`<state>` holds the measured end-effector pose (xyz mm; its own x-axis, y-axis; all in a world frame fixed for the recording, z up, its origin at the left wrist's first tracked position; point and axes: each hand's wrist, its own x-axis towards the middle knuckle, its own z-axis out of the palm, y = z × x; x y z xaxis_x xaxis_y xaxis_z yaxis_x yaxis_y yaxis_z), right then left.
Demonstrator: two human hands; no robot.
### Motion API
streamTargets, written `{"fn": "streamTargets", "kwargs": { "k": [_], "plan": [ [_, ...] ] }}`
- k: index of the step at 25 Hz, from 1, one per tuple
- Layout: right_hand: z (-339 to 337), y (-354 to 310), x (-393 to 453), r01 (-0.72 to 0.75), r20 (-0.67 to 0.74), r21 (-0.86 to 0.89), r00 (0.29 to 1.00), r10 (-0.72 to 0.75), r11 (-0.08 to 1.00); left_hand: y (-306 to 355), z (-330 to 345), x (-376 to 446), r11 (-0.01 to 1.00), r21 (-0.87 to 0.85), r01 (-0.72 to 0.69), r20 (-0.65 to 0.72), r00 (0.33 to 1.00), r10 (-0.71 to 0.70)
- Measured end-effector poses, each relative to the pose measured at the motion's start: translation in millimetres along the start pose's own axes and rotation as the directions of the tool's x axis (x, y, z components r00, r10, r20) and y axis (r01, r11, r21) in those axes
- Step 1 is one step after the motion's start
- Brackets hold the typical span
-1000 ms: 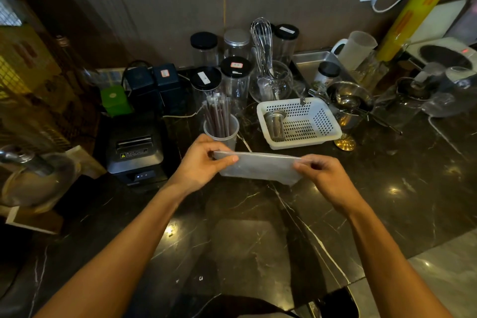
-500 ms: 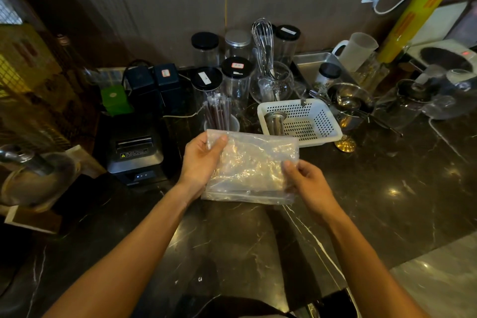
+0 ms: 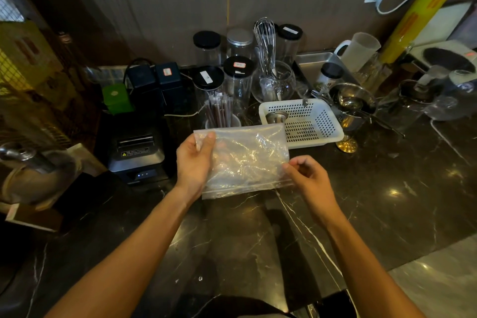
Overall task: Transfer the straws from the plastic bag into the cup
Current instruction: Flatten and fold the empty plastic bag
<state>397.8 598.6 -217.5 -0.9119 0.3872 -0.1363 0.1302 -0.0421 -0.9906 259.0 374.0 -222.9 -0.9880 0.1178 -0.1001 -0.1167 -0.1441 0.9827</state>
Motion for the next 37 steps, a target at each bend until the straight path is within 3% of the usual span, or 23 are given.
{"fn": "streamTargets", "kwargs": {
  "k": [5,11,14,20,23,26,28,31,35,37],
  "plan": [
    [-2.9,5.7,4.5,-0.142,0.001,0.048,0.99,0.143,0.989,-5.4,-1.6,3.7,1.0,0.019,-0.007,-0.014,1.0,0.007],
    [-7.3,7.1,2.6,-0.165,0.045,0.172,0.986,0.16,0.971,-1.9,-2.2,4.2,1.0,-0.004,0.002,-0.036,0.999,-0.002],
    [-10.0,6.5,4.1,-0.173,0.031,0.147,0.985,0.17,0.974,0.1,-1.1,0.9,1.0,-0.018,0.019,-0.005,1.0,-0.019],
    [-12.9,-4.0,9.7,-0.202,0.109,0.142,0.976,0.188,0.969,9.0,-0.9,-5.4,0.998,0.019,0.068,0.225,0.972,-0.071],
    [-12.3,-5.8,12.2,-0.169,0.047,0.184,0.985,0.163,0.968,10.8,-6.1,-7.5,0.972,-0.06,0.228,0.376,0.907,-0.19],
    [-17.4,-5.3,14.1,-0.166,-0.01,0.209,0.985,0.172,0.964,5.7,-13.7,-9.0,0.964,0.095,0.25,0.484,0.834,-0.264],
    [-17.8,-7.0,13.9,-0.179,-0.033,0.092,0.983,0.183,0.98,4.0,-13.6,-8.4,0.963,0.167,0.21,0.475,0.839,-0.265],
    [-16.6,-11.2,17.1,-0.105,-0.08,-0.251,0.993,0.087,0.962,12.3,-6.8,-5.0,0.961,0.264,0.085,0.523,0.824,-0.217],
    [-17.1,-19.7,23.8,-0.013,0.249,-0.404,0.961,0.123,0.915,28.2,5.9,-0.7,0.895,0.412,-0.173,0.705,0.683,-0.193],
    [-16.9,-19.6,24.9,-0.03,0.344,-0.359,0.925,0.162,0.933,31.8,10.0,-0.9,0.921,0.363,-0.139,0.713,0.678,-0.179]
  ]
}}
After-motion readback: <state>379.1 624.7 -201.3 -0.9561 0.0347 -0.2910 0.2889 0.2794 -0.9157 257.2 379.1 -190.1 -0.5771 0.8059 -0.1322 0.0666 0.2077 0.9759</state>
